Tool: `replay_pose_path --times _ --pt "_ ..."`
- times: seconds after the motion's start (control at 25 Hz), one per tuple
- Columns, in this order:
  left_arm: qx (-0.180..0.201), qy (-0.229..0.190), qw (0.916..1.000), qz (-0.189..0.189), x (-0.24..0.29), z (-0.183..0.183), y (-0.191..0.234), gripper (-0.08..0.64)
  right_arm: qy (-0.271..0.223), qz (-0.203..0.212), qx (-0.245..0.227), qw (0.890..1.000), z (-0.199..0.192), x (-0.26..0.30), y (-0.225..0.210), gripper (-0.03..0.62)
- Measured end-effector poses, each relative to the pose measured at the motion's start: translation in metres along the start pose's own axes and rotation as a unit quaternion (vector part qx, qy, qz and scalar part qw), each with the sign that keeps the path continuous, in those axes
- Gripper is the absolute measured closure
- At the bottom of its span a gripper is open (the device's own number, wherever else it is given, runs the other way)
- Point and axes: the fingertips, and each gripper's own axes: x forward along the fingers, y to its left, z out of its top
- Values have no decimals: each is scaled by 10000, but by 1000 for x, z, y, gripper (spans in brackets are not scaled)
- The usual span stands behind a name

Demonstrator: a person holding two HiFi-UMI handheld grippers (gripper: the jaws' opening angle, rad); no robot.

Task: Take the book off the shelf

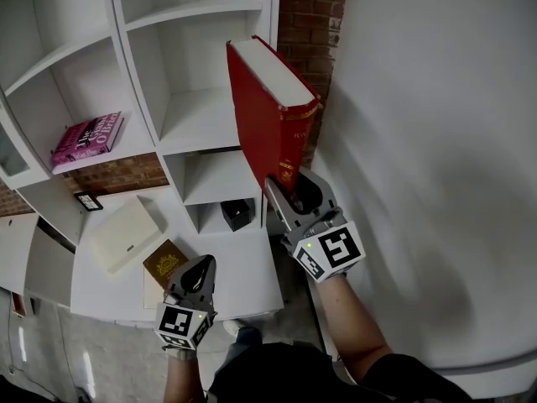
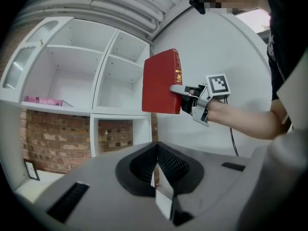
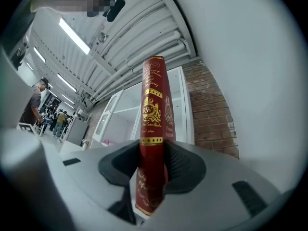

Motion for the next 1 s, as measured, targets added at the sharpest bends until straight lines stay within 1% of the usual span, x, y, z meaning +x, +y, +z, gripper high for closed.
replay_pose_path --times 0.52,0.76,1.0 --pt "26 36 9997 -248 6 -1 -34 551 173 -181 -147 9996 -28 -75 -1 459" --pt "45 85 9993 -374 17 -2 -48 551 204 -304 -209 9991 -43 -108 -9 459" --pt "71 143 9988 -473 28 -5 -62 551 391 -444 -267 9979 -63 -141 -19 460"
